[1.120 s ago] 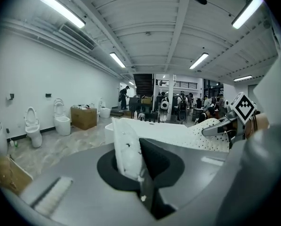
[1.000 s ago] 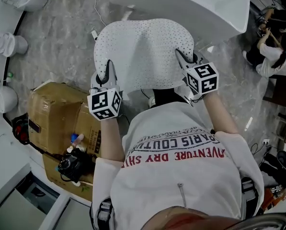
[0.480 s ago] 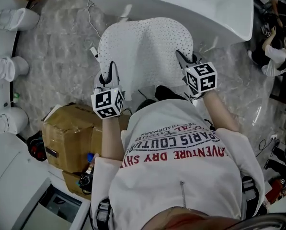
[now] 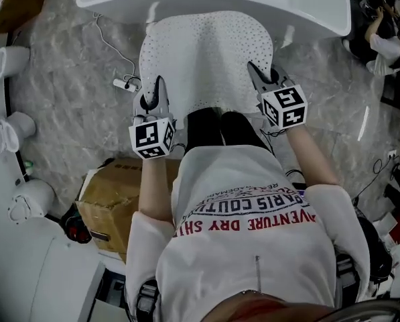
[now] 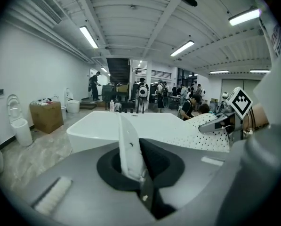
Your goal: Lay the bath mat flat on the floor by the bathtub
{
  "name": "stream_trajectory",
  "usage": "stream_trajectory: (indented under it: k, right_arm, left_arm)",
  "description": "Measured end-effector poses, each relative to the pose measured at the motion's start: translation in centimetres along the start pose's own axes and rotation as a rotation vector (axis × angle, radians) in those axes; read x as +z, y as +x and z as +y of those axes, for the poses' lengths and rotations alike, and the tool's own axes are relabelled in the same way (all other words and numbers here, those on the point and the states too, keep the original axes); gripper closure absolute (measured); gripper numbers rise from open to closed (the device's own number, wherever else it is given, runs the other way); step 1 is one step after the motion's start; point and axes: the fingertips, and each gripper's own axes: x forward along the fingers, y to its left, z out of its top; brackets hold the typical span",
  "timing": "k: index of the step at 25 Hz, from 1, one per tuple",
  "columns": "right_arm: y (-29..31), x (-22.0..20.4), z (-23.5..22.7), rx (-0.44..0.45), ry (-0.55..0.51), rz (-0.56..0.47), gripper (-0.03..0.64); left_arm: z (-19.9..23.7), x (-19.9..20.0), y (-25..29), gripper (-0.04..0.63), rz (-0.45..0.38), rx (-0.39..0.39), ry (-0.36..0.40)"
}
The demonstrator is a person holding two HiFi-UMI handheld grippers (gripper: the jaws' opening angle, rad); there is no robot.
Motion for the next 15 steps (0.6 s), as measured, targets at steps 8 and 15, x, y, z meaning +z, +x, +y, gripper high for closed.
stream_trajectory:
  k: [8,15]
  right_arm:
    - [6.1,-5.7,-2.2,-0.132,0.094,0.067,0.598]
    - [13.0,-14.4,-5.6,-0.180,0.144,0.192,0.598]
  left_arm:
    - [3.0,-6.6,9.1,0.575,0.107,-0.140,0.011]
    - [5.8,-16.7,16.7,0.575,0.262,-0.160,0.004]
